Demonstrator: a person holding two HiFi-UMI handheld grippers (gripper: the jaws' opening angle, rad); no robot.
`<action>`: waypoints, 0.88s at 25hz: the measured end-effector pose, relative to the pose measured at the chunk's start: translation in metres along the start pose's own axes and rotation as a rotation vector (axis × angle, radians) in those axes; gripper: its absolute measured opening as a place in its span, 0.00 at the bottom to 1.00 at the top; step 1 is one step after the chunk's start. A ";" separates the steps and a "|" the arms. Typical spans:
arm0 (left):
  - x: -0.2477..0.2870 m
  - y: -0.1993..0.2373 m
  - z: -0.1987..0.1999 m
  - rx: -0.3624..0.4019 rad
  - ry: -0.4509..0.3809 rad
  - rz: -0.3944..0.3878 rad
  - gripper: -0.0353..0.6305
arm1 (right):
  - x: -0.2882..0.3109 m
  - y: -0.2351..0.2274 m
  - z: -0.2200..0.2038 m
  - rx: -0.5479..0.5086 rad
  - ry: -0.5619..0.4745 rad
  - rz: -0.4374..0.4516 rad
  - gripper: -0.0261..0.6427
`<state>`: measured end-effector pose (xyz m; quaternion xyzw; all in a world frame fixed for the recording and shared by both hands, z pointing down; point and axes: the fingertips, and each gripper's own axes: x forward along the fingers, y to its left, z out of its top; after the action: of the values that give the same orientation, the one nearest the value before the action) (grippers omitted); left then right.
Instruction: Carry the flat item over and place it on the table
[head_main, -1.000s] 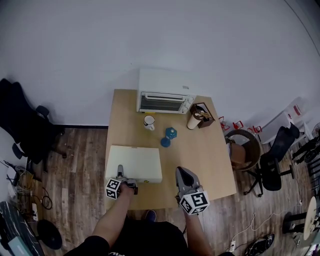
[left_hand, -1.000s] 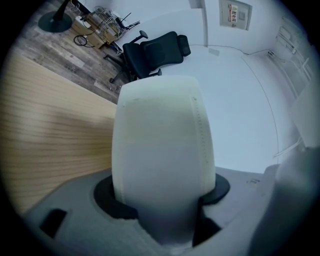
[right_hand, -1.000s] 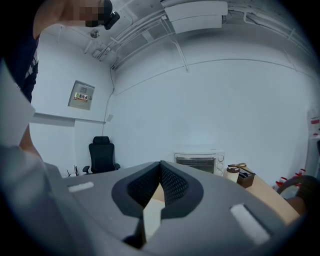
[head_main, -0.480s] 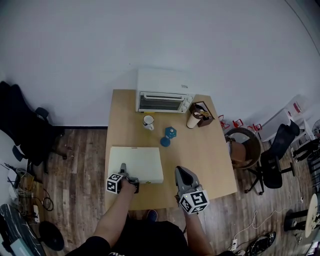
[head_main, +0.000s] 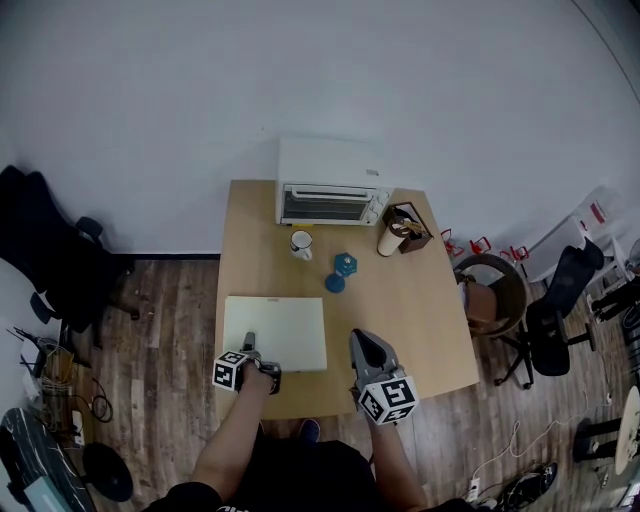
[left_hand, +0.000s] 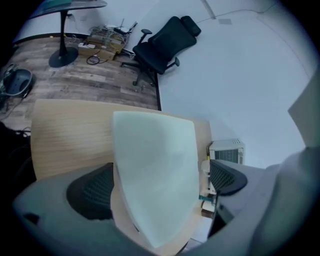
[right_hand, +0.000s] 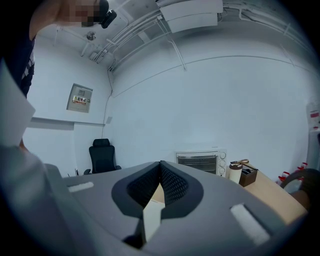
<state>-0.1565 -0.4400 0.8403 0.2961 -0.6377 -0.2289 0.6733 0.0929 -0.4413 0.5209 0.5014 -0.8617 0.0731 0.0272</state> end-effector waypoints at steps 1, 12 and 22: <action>-0.008 -0.004 -0.002 0.021 0.014 -0.026 0.94 | 0.000 0.000 0.000 0.002 0.000 -0.001 0.04; -0.071 -0.090 0.036 -0.049 -0.021 -0.500 0.94 | 0.001 0.000 -0.001 0.023 -0.008 -0.003 0.04; -0.166 -0.213 0.055 -0.003 -0.068 -1.149 0.92 | 0.007 0.010 0.005 0.025 -0.020 0.019 0.04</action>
<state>-0.2098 -0.4854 0.5739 0.5867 -0.3954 -0.5682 0.4202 0.0812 -0.4429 0.5154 0.4941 -0.8657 0.0790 0.0114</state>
